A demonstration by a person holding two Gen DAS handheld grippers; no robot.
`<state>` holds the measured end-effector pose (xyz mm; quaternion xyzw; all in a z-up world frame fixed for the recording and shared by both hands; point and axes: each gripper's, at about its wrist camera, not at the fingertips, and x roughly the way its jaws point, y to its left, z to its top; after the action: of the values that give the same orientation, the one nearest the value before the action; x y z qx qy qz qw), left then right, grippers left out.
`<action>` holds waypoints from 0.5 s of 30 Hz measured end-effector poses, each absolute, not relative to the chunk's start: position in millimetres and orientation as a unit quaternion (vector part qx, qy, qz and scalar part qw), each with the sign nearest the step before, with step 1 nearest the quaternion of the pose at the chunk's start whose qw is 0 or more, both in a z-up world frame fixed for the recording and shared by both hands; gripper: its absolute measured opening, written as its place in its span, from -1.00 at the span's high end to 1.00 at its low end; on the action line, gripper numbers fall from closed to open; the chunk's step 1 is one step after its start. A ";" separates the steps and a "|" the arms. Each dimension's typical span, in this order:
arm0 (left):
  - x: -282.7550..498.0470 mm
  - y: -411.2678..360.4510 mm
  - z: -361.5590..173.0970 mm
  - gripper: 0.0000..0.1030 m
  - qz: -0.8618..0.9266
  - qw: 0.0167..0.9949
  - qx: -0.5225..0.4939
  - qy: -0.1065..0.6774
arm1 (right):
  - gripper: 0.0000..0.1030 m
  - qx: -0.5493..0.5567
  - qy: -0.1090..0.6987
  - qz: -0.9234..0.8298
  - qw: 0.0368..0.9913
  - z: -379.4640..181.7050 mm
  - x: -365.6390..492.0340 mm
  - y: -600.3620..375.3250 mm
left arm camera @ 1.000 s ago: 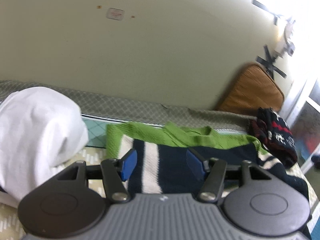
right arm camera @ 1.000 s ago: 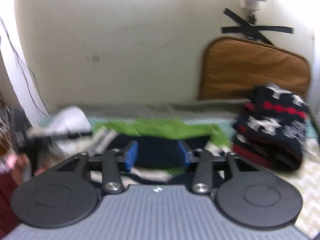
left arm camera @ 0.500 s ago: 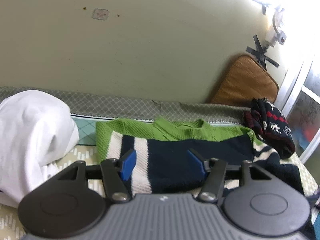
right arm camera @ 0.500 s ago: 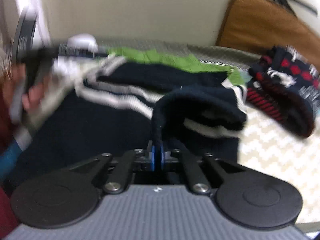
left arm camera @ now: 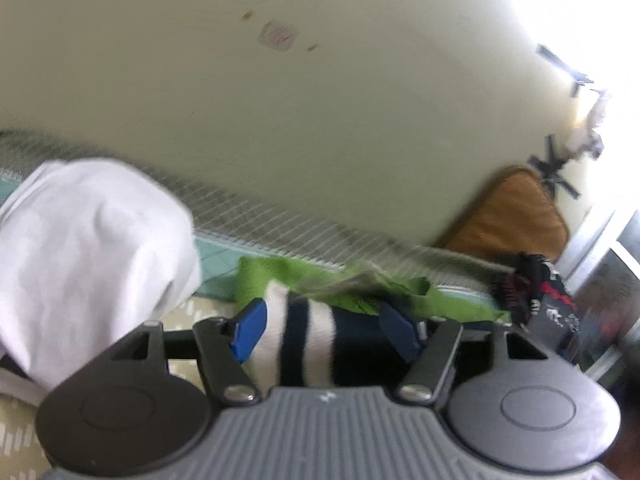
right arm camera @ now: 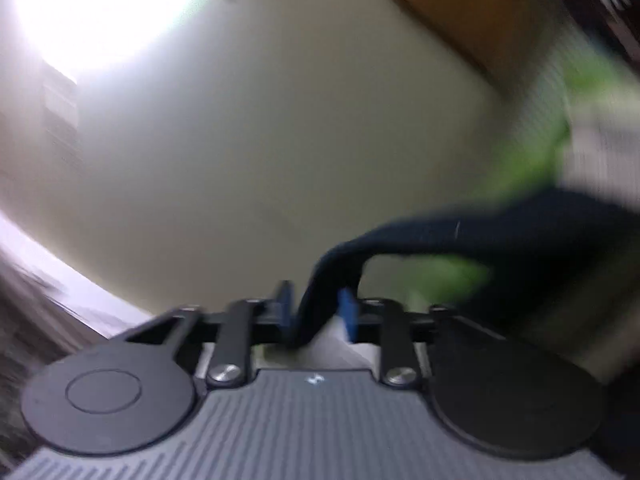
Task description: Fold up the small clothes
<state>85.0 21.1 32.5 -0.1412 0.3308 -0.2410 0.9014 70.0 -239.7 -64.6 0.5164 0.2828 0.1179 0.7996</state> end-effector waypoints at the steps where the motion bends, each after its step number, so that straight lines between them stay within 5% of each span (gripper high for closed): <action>1: 89.1 22.6 28.8 -0.24 -0.237 0.898 -0.145 0.341 | 0.25 0.508 0.332 0.109 0.787 -86.0 67.7 -237.0; 2: 92.6 22.8 25.2 -0.24 -0.236 0.894 -0.149 0.350 | 0.66 0.502 0.367 0.116 0.774 -102.2 63.9 -236.4; 3: 94.6 21.9 22.8 -0.24 -0.237 0.891 -0.151 0.355 | 0.70 0.487 0.381 0.139 0.773 -107.0 57.3 -238.7; 5: 96.2 18.5 18.9 -0.24 -0.237 0.890 -0.144 0.361 | 0.53 0.456 0.384 0.161 0.787 -93.3 44.4 -251.6; 9: 94.8 10.1 11.3 -0.25 -0.242 0.888 -0.126 0.369 | 0.50 0.356 0.301 0.147 0.873 -32.9 29.6 -289.9; 13: 94.2 1.3 5.7 -0.23 -0.242 0.888 -0.114 0.374 | -0.28 0.242 0.233 0.016 0.942 -8.5 40.7 -313.8; 15: 93.5 -3.2 2.7 0.09 -0.239 0.890 -0.102 0.375 | -0.28 0.220 0.242 -0.019 0.945 -21.0 61.1 -325.5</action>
<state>93.5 -3.2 2.7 -0.1025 0.3747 -0.2392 0.8899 61.1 -325.5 -21.0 0.2198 0.2418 -0.0186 0.9449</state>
